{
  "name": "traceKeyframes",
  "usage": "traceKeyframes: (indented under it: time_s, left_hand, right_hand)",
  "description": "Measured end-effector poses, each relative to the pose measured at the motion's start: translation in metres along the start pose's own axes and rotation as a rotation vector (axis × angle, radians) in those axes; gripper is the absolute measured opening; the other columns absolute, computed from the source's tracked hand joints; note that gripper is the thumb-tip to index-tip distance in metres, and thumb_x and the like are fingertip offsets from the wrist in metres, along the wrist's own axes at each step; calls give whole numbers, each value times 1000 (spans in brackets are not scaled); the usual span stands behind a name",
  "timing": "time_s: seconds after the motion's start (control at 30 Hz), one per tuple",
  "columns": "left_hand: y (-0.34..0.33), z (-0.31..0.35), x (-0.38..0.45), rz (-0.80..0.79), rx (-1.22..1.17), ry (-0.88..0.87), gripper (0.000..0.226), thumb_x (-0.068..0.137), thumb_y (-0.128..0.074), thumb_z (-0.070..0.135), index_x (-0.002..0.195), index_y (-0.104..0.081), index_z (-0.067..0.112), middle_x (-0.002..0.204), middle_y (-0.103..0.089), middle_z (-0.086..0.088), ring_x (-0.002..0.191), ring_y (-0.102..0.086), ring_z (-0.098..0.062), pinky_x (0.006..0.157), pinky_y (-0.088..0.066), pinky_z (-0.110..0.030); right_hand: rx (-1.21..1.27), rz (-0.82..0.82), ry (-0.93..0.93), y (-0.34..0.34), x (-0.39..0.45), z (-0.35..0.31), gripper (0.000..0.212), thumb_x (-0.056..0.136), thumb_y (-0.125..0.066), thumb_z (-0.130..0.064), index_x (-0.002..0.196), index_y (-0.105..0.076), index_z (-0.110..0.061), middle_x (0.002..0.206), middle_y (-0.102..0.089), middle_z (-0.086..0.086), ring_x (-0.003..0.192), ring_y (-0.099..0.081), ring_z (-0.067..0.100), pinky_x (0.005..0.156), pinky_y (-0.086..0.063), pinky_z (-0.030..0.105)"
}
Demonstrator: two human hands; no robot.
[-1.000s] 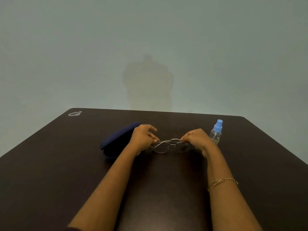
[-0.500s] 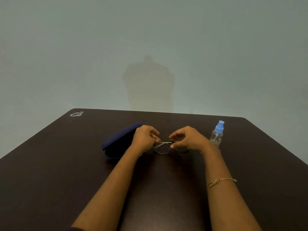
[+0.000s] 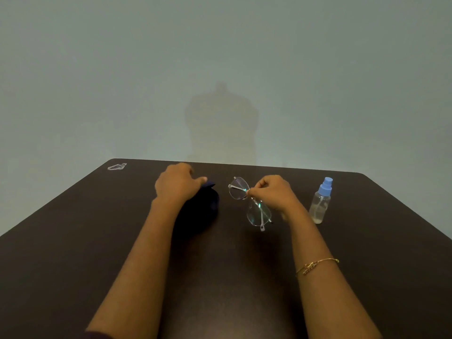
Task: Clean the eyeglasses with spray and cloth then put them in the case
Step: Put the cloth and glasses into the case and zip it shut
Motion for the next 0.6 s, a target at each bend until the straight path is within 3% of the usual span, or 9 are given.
traceKeyframes:
  time_s: [0.07,0.13,0.3,0.37,0.47,0.6]
  left_hand:
    - [-5,-10,1,-85,24,43,51,80,-57,53,110,-59,11,117,-60,-11,104,-56,-29,72,-39,-33]
    - [-6,-13,2,-133,40,51,56,78,-55,59,111,-59,13,118,-60,-10,104,-56,-28,70,-39,-32]
    - [-5,-14,-1,-159,136,85,61,72,-55,67,105,-61,16,108,-65,-8,95,-60,-25,67,-41,-31]
    - [-8,-13,-2,-197,144,102,61,68,-56,69,97,-62,16,92,-67,-6,83,-63,-24,63,-43,-30]
    - [-14,-10,-3,-274,129,102,56,69,-55,68,85,-61,15,75,-67,-4,69,-66,-20,59,-47,-27]
    - [-17,-6,-5,-309,119,97,48,72,-53,64,79,-61,17,70,-67,-3,60,-66,-17,56,-48,-24]
  right_hand:
    - [14,-36,-51,-13,-3,-3,15,75,-65,-22,67,-59,-11,81,-70,13,78,-65,24,83,-53,46]
    - [72,-71,-81,-26,-6,-7,17,76,-64,-24,69,-62,-9,84,-70,17,77,-64,23,81,-53,43]
    - [163,-56,-134,-51,-13,-19,27,73,-65,-34,61,-61,-11,78,-68,8,90,-64,28,94,-45,52]
    - [163,-42,-147,-59,-16,-22,33,73,-65,-38,55,-56,-12,71,-65,6,82,-62,26,91,-46,50]
    - [146,-38,-167,-69,-19,-25,49,77,-61,-43,42,-40,-18,54,-48,0,64,-49,22,76,-39,44]
    - [33,-38,-203,-73,-19,-21,49,81,-54,-47,44,-41,-18,64,-52,1,79,-54,25,83,-29,45]
Point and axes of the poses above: each hand's wrist, its own x-axis towards the middle knuckle, its own y-axis out of the back of the hand, z = x × y, the point moved 7 cm from there along x, towards the middle knuckle
